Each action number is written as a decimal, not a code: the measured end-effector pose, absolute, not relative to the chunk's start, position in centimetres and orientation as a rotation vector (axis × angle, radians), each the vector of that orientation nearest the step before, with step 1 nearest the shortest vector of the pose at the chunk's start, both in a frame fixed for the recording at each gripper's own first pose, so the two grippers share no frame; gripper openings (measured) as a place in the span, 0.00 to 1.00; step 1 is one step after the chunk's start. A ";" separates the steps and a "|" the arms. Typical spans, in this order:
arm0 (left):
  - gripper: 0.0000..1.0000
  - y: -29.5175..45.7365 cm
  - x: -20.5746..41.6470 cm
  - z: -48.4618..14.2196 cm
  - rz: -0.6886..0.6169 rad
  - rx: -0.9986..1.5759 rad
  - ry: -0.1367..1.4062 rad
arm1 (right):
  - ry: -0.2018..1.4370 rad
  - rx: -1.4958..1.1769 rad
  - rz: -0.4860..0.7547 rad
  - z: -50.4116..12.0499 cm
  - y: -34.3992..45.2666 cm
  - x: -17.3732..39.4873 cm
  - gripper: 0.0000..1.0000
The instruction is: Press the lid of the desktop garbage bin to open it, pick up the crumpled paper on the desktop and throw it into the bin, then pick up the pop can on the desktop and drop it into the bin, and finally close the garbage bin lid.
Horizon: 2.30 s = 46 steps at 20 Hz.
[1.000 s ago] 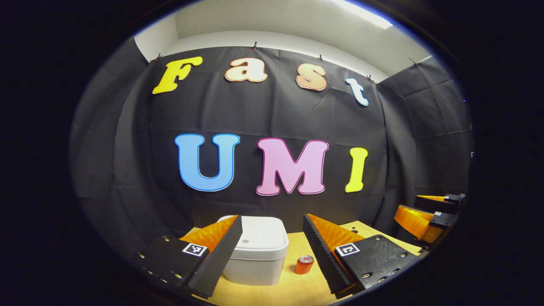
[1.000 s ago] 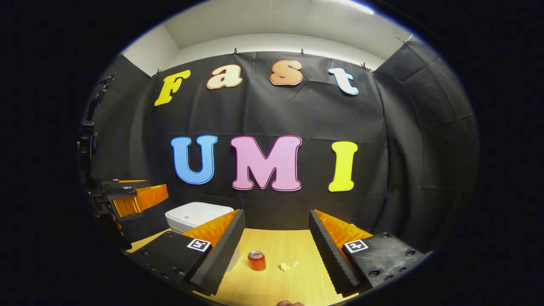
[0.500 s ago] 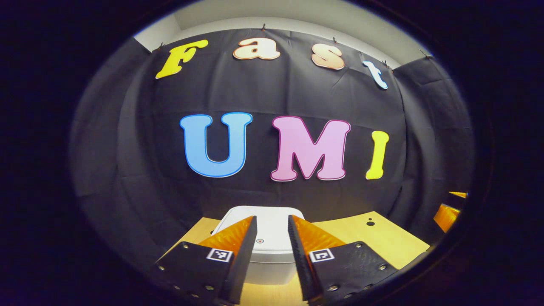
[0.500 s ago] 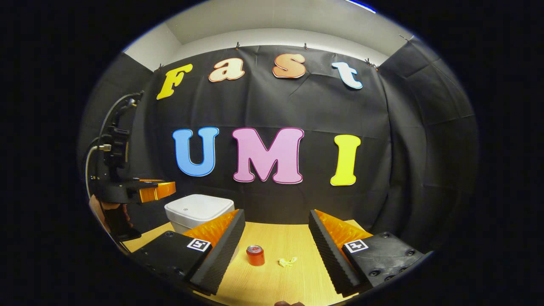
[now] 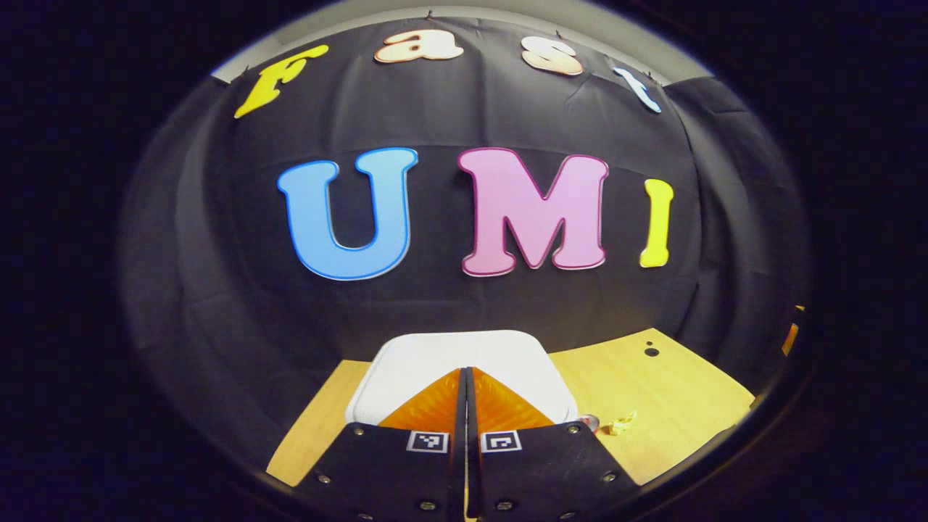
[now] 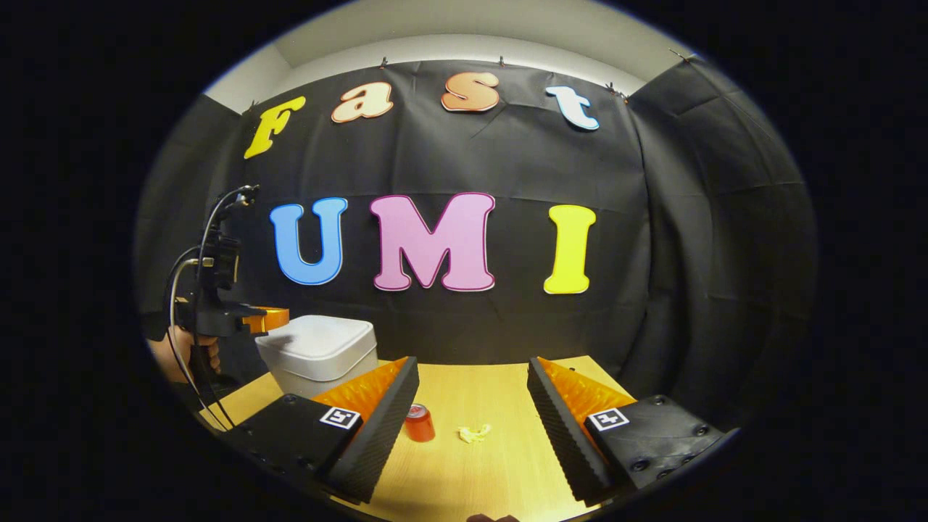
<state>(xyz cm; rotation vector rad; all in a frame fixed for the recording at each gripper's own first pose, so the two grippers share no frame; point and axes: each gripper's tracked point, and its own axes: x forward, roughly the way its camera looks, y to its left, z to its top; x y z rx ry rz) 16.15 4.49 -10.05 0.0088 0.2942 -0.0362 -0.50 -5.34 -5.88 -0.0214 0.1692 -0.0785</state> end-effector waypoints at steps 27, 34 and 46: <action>0.01 6.2 15.3 -11.6 0.017 0.022 0.353 | 0.184 -0.017 -0.087 -6.5 -5.3 -0.2 0.98; 0.01 5.6 12.2 -6.2 0.054 -0.088 0.234 | 0.162 -0.015 -0.068 -5.6 -4.1 -0.2 0.98; 0.93 3.3 6.2 -3.3 0.044 -0.094 0.120 | 0.162 -0.037 -0.040 -5.7 -3.1 0.1 0.98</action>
